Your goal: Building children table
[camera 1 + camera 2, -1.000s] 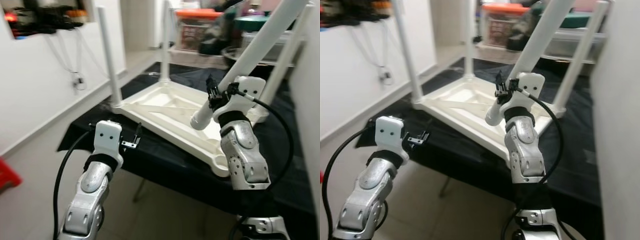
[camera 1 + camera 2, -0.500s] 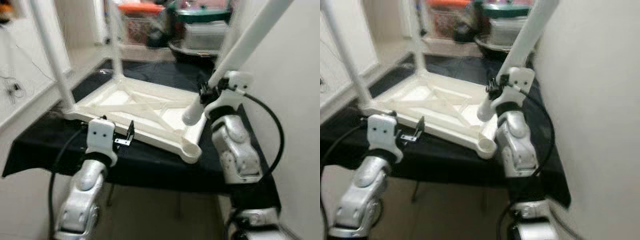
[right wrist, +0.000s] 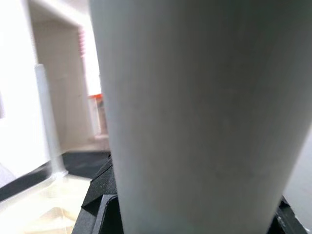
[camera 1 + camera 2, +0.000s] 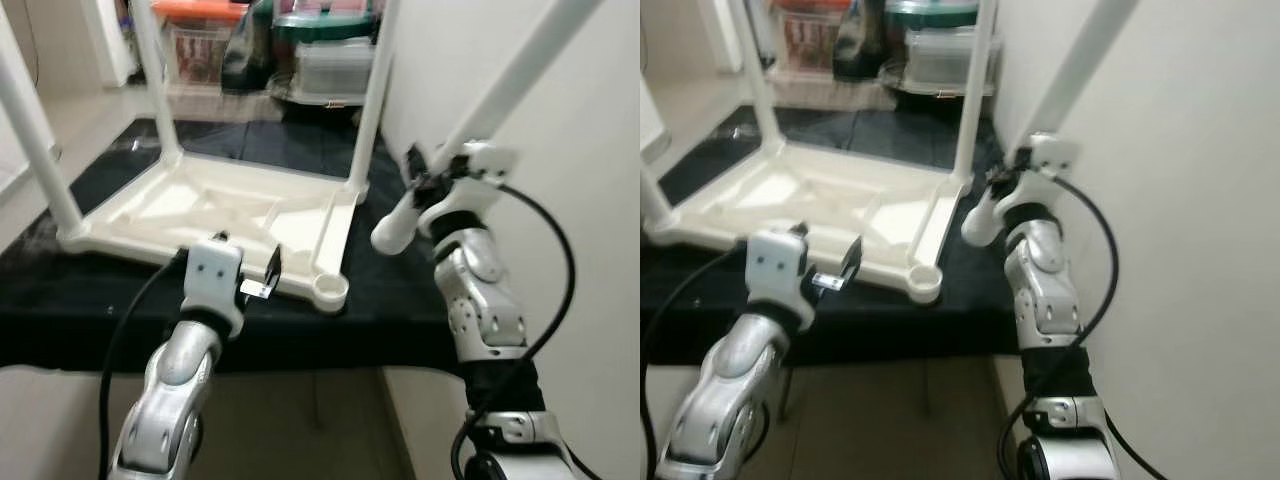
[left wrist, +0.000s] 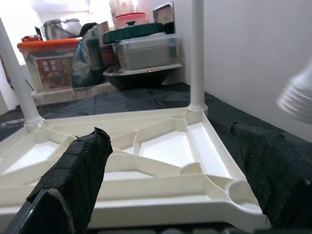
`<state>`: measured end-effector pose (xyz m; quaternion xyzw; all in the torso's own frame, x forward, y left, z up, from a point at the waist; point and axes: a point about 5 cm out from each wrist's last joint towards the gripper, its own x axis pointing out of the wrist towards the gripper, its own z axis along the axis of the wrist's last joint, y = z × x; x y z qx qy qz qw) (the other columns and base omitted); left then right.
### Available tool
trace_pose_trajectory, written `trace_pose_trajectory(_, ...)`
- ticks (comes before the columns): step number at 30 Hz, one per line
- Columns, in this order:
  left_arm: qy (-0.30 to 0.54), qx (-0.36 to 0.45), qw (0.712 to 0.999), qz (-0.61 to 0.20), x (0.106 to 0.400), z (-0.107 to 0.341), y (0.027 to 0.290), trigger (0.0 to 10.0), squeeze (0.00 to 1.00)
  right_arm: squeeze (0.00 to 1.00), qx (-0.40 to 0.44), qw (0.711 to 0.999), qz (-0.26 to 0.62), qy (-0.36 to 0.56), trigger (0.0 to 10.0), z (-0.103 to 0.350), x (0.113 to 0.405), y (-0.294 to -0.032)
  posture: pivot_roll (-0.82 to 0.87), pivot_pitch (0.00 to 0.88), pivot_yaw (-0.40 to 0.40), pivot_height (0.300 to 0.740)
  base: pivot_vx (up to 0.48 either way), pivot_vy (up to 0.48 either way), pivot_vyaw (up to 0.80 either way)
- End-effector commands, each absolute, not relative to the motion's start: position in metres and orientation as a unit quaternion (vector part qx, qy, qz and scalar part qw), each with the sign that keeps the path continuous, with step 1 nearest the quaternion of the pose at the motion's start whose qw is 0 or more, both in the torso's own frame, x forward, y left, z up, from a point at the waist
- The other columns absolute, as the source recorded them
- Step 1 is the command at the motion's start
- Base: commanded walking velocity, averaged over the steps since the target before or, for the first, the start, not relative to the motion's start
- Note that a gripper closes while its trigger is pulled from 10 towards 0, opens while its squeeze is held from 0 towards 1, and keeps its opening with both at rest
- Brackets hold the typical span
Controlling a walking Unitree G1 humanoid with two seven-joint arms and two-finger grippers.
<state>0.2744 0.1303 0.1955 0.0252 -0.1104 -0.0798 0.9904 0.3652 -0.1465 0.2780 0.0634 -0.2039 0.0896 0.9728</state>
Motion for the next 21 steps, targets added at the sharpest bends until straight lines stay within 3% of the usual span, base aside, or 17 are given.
trace_pose_trajectory(1, -0.103, 0.022, 0.991, -0.082, 0.270, 0.194, 0.128, 10.0, 0.00, 0.00, 0.065, 0.971, 0.097, -0.209, 10.0, 0.278, 0.367, -0.151, 0.06, 0.097, -0.072, 0.740, 0.000, 0.000, 0.00)
trace_pose_trajectory(12, -0.103, 0.013, 0.988, -0.110, 0.254, 0.201, 0.119, 10.0, 0.00, 0.00, 0.044, 0.971, 0.094, -0.217, 10.0, 0.295, 0.382, -0.158, 0.07, 0.184, -0.079, 0.740, 0.000, 0.000, 0.68)
trace_pose_trajectory(21, -0.096, 0.004, 0.984, -0.149, 0.244, 0.202, 0.107, 10.0, 0.00, 0.00, 0.036, 0.977, 0.120, -0.171, 10.0, 0.303, 0.403, -0.182, 0.07, 0.236, -0.078, 0.740, 0.000, 0.000, 0.00)
